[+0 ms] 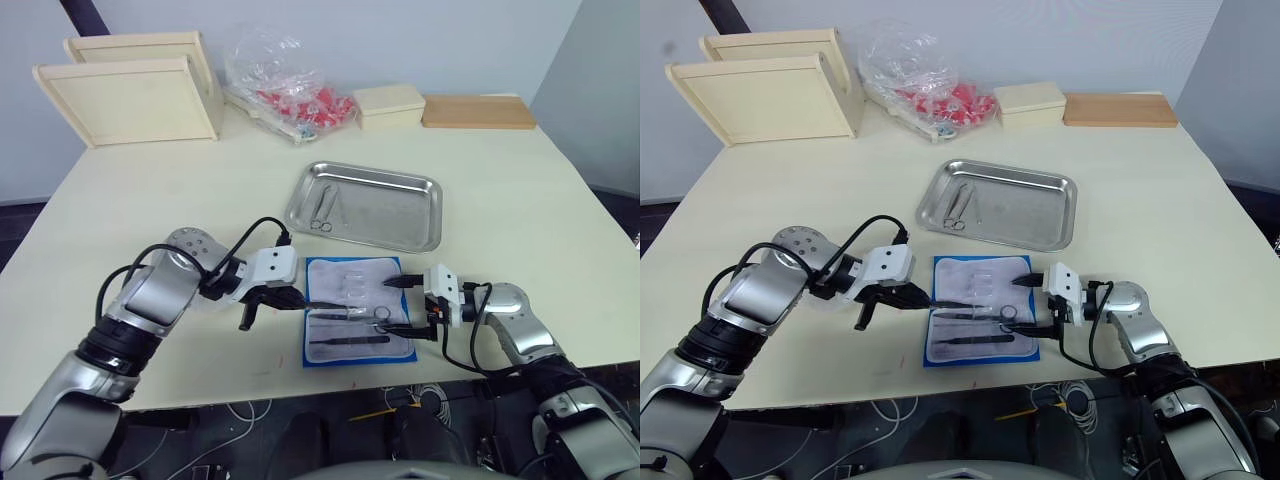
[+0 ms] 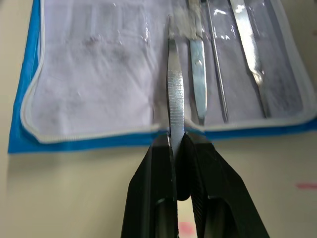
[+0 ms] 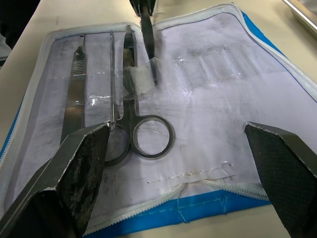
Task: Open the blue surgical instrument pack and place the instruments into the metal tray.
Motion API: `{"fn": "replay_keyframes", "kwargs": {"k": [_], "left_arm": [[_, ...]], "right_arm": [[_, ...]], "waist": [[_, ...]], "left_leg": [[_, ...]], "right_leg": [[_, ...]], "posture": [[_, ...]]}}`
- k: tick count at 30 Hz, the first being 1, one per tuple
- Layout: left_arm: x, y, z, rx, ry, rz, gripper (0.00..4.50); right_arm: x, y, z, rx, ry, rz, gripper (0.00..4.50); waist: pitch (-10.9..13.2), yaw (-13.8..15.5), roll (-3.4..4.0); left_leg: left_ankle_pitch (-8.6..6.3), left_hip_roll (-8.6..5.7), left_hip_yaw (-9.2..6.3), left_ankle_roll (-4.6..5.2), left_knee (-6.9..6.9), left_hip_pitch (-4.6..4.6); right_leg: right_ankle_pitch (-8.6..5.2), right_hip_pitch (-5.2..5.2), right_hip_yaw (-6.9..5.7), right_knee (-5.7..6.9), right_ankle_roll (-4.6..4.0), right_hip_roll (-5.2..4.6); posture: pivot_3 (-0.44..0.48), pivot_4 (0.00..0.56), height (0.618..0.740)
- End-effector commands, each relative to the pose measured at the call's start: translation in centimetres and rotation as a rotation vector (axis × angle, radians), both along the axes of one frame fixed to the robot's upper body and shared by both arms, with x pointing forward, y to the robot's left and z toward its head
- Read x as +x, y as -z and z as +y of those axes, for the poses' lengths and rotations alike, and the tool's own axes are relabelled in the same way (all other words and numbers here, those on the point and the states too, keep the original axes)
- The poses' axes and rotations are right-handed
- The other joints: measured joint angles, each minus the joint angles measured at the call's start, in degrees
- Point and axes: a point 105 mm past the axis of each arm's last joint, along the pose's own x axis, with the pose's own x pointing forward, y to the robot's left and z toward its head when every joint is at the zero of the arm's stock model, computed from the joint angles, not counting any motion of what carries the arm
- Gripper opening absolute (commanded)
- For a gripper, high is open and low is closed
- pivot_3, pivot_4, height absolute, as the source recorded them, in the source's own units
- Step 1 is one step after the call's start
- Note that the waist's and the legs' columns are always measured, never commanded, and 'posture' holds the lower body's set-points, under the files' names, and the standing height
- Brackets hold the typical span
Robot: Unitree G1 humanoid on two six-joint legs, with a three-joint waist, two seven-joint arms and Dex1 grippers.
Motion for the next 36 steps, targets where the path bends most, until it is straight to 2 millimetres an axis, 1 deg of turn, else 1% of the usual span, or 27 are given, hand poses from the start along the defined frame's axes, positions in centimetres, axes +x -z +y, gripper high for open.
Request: {"fn": "replay_keyframes", "kwargs": {"k": [1, 7, 13, 19, 22, 26, 29, 31, 35, 36], "left_arm": [[-0.2, -1.0, 0.5, 0.002, 0.003, -0.022, 0.05], [-0.2, -1.8, 1.7, 0.026, -0.021, -0.030, 0.05], [-0.1, -3.0, 2.5, 0.031, -0.038, -0.043, 0.05], [-0.2, -4.2, 2.6, -0.013, -0.074, -0.036, 0.05], [0.1, -4.9, 2.0, -0.079, -0.107, -0.030, 0.05], [0.9, -6.1, 0.5, -0.188, -0.170, -0.034, 0.05], [2.0, -6.8, -0.7, -0.266, -0.239, -0.058, 0.05], [3.1, -7.4, -1.7, -0.332, -0.306, -0.083, 0.05], [5.0, -7.9, -3.5, -0.412, -0.417, -0.131, 0.05], [5.7, -8.0, -4.0, -0.437, -0.462, -0.151, 0.05]], "right_arm": [[-1.8, 5.2, -1.3, -0.150, 0.031, 0.171, 4.50], [-1.9, 5.4, -1.2, -0.147, 0.031, 0.176, 4.50], [-2.0, 5.4, -1.2, -0.147, 0.031, 0.177, 4.50], [-2.1, 5.4, -1.3, -0.148, 0.031, 0.178, 4.50], [-2.1, 5.4, -1.3, -0.148, 0.031, 0.178, 4.50], [-2.1, 5.4, -1.4, -0.150, 0.032, 0.178, 4.50], [-2.0, 5.4, -1.5, -0.153, 0.033, 0.178, 4.50], [-2.0, 5.4, -1.5, -0.154, 0.033, 0.177, 4.50], [-2.1, 5.4, -1.5, -0.155, 0.031, 0.178, 4.50], [-2.1, 5.4, -1.5, -0.155, 0.030, 0.178, 4.50]], "waist": [[0.0, 0.0, 0.01], [0.1, 0.0, 0.00], [0.2, 0.2, -0.12], [0.2, 0.2, -0.18], [0.2, 0.2, -0.23], [0.1, 0.5, -0.37], [0.1, 0.7, -0.40], [0.1, 1.0, -0.45], [0.1, 1.2, -0.49], [0.1, 1.2, -0.52]], "left_leg": [[0.00, 0.00, 0.00, 0.00, 0.00, 0.00], [-0.01, 0.00, 0.04, 0.01, 0.00, -0.03], [-0.01, -0.03, 0.03, 0.02, 0.00, -0.07], [-0.03, -0.03, 0.01, 0.04, 0.00, -0.12], [-0.03, -0.04, 0.02, 0.04, 0.00, -0.13], [-0.03, -0.07, -0.03, 0.04, 0.02, -0.17], [-0.03, -0.10, -0.04, 0.04, 0.04, -0.22], [-0.03, -0.13, -0.07, 0.04, 0.06, -0.24], [-0.03, -0.17, -0.08, 0.04, 0.08, -0.24], [-0.03, -0.17, -0.10, 0.04, 0.08, -0.24]], "right_leg": [[0.00, 0.00, 0.00, 0.00, 0.00, 0.00], [0.00, -0.02, 0.02, -0.03, 0.00, -0.01], [0.00, -0.04, 0.01, -0.07, 0.00, -0.04], [0.00, -0.06, -0.02, -0.10, 0.00, -0.04], [0.00, -0.06, -0.01, -0.11, 0.00, -0.05], [0.00, -0.05, -0.06, -0.14, 0.01, -0.06], [0.02, -0.05, -0.07, -0.17, 0.03, -0.07], [0.05, -0.05, -0.09, -0.18, 0.09, -0.07], [0.14, -0.03, -0.08, -0.17, 0.23, -0.07], [0.14, -0.03, -0.08, -0.17, 0.24, -0.07]], "posture": [[0.000, 0.150, 0.740], [0.000, 0.150, 0.740], [0.000, 0.150, 0.740], [0.000, 0.150, 0.740], [0.000, 0.150, 0.740], [0.000, 0.150, 0.740], [0.000, 0.150, 0.740], [0.000, 0.150, 0.740], [0.000, 0.150, 0.740], [0.000, 0.150, 0.740]]}}
